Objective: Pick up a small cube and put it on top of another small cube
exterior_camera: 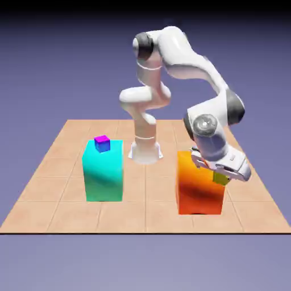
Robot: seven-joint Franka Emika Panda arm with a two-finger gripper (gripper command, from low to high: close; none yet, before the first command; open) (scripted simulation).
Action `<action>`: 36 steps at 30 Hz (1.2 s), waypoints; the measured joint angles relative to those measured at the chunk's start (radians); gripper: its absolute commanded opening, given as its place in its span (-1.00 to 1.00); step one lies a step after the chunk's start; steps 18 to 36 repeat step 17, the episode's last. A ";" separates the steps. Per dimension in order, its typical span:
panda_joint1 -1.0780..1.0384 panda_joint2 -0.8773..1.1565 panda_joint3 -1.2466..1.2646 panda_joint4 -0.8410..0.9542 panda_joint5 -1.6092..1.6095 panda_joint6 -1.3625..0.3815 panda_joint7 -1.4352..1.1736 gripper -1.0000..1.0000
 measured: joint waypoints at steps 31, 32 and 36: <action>-0.022 -0.248 0.056 -0.188 -0.093 -0.111 -0.082 1.00; -0.022 -0.248 0.056 -0.188 -0.093 -0.111 -0.082 1.00; -0.022 -0.248 0.056 -0.188 -0.093 -0.111 -0.082 1.00</action>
